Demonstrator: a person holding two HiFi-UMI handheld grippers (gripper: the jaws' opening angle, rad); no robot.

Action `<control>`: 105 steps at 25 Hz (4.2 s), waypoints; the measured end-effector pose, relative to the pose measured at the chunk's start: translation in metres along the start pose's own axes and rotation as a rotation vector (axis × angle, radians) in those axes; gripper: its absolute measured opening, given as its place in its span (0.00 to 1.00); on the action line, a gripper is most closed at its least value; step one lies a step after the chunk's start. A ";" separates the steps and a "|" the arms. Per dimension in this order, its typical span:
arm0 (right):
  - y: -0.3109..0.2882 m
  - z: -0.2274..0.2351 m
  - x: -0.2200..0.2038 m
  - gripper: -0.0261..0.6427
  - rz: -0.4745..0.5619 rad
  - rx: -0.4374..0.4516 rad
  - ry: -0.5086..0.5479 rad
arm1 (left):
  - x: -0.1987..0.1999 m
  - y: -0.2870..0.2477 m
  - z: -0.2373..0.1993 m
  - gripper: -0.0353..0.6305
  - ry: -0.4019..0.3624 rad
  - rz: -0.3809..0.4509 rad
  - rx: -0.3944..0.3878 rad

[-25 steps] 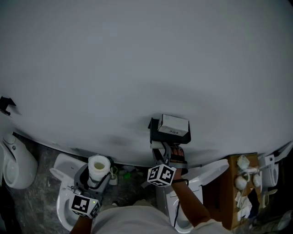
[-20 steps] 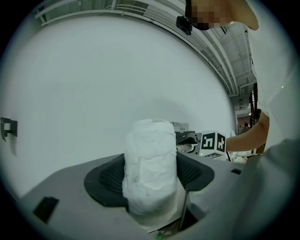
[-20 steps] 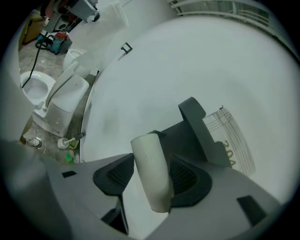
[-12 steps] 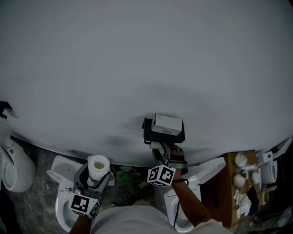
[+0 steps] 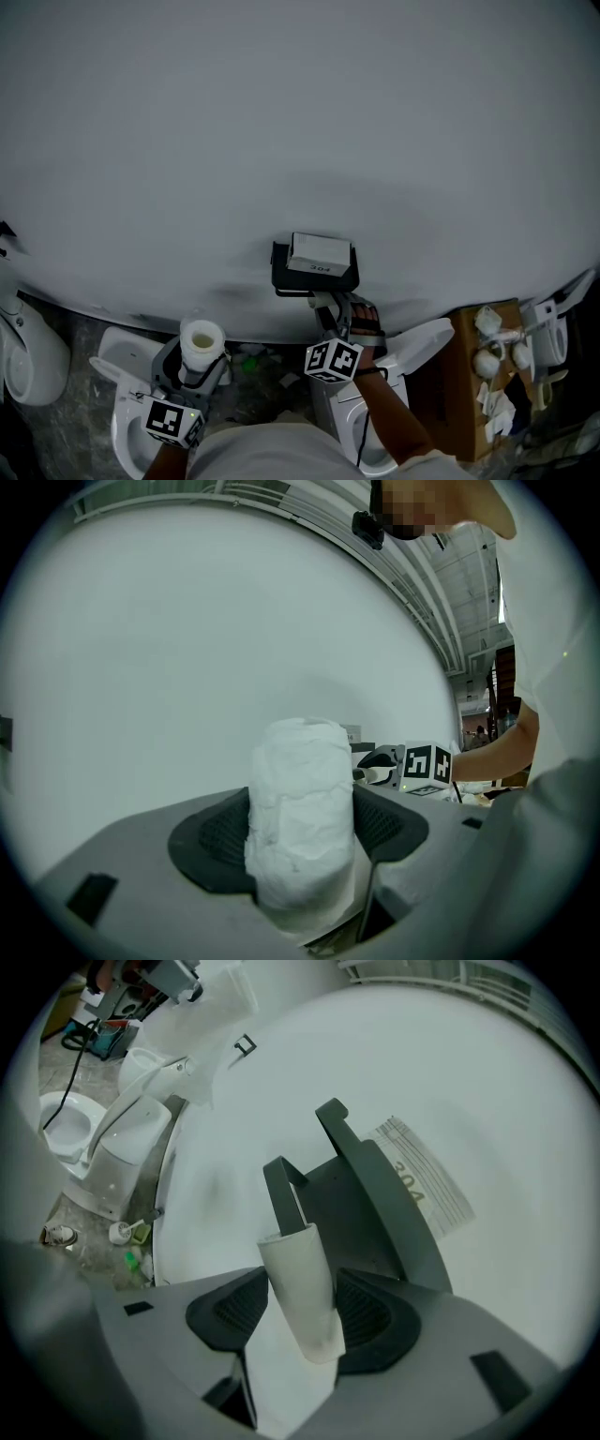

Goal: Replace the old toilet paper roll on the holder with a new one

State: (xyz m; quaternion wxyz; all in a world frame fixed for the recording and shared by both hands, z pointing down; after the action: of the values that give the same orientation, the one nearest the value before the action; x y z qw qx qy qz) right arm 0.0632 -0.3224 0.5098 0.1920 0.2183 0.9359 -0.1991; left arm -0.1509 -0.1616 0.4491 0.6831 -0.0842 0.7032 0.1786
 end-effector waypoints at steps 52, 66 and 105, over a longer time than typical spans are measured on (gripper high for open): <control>0.181 0.073 -0.106 0.32 0.288 -0.327 -1.289 | -0.074 -0.145 0.254 0.52 -1.040 0.077 -0.853; 0.187 0.082 -0.114 0.31 0.293 -0.356 -1.293 | -0.105 -0.229 0.284 0.52 -1.292 -0.002 -0.736; 0.161 0.069 -0.097 0.31 0.301 -0.249 -1.283 | -0.106 -0.236 0.182 0.52 -1.327 -0.136 -0.438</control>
State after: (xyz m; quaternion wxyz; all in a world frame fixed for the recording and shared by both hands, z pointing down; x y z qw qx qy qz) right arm 0.2407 -0.2534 0.4481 0.7597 0.1613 0.6117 -0.1509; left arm 0.1095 -0.3261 0.5214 0.9449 -0.1371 0.0789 0.2867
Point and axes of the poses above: the fingertips, and each gripper's own axes: y backward along the fingers, z to its right, x out of its top, the point moved 2 cm from there along y, backward along the fingers, and after that the axes turned 15 degrees about z, right-handed, at the moved point
